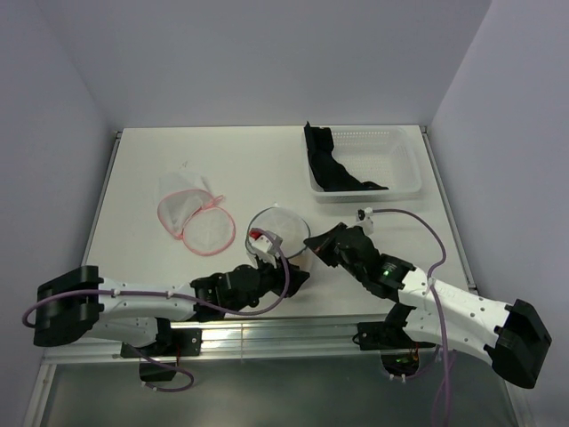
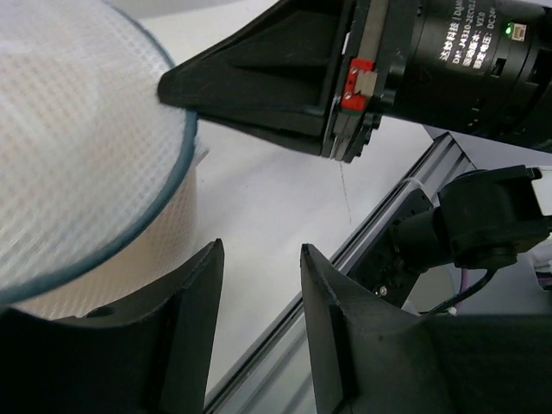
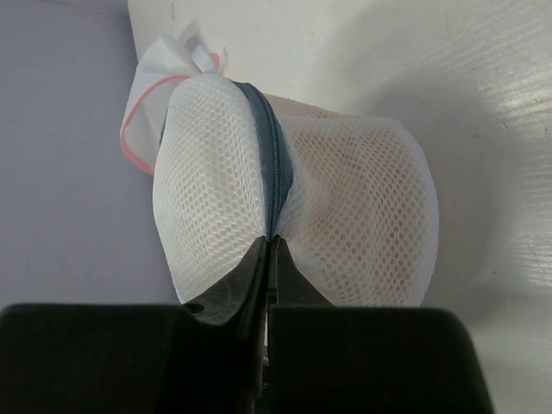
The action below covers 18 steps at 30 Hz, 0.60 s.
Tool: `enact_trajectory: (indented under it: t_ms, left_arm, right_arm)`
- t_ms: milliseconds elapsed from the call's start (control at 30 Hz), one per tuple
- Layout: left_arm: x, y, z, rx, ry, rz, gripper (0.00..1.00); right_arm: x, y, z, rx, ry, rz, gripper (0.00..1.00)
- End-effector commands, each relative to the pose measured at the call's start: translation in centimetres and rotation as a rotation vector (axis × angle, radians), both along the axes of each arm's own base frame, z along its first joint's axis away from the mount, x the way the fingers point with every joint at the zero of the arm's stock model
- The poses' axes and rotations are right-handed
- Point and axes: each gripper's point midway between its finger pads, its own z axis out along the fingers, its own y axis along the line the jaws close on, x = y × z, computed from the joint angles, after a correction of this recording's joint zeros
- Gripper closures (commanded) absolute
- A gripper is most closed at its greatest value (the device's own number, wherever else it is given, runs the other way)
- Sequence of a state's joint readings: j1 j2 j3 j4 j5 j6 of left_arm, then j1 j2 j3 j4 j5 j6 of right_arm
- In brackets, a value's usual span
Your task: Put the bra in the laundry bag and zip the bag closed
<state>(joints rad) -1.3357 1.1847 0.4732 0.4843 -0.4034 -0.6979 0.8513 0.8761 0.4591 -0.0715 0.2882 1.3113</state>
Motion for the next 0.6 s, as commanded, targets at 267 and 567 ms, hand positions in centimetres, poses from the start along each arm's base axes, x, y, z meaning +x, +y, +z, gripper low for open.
enact_trajectory:
  t_ms: [267,567]
  left_arm:
    - [3.6,-3.3,3.3,-0.133,-0.046,-0.023,0.52]
    - [4.7,-3.6,1.7,-0.126,-0.021,-0.003,0.53]
  right_arm:
    - [-0.4,-0.3,2.7,-0.016,-0.046,0.007,1.0]
    - [-0.8,0.4,3.4,-0.019,-0.054,0.038,1.0]
